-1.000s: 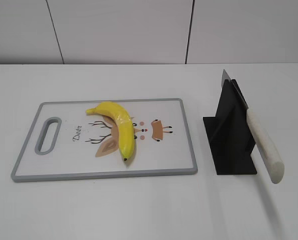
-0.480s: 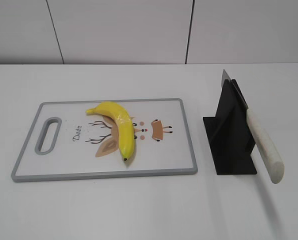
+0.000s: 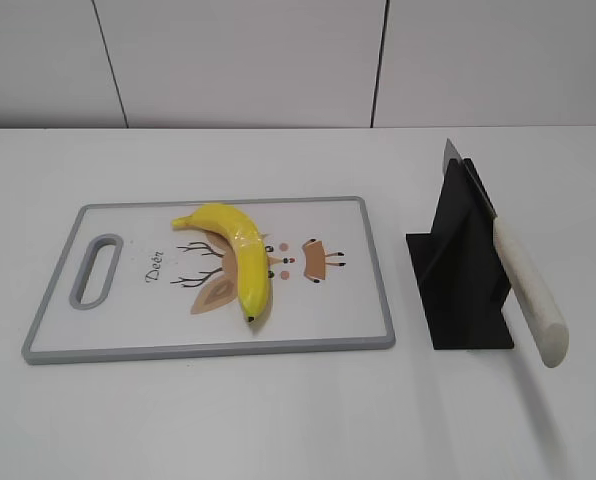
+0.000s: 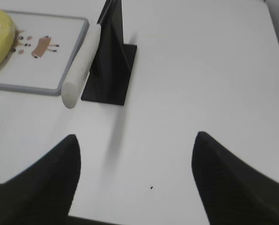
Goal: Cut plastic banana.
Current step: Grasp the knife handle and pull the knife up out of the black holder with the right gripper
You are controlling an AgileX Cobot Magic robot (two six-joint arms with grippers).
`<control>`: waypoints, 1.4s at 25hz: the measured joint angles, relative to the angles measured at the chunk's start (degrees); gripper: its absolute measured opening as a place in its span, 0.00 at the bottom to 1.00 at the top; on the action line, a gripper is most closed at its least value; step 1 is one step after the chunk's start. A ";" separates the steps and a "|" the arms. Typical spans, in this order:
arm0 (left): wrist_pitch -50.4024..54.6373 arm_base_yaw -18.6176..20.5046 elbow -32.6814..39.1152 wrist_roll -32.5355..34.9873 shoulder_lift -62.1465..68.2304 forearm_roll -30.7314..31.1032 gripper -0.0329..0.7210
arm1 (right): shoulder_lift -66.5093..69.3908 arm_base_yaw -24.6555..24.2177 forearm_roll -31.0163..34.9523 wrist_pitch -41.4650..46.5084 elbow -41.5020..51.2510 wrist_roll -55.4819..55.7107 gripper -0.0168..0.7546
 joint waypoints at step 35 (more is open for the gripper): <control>0.00 0.00 0.00 -0.01 0.00 0.00 0.81 | 68.46 16.73 2.27 4.14 -27.68 15.24 0.76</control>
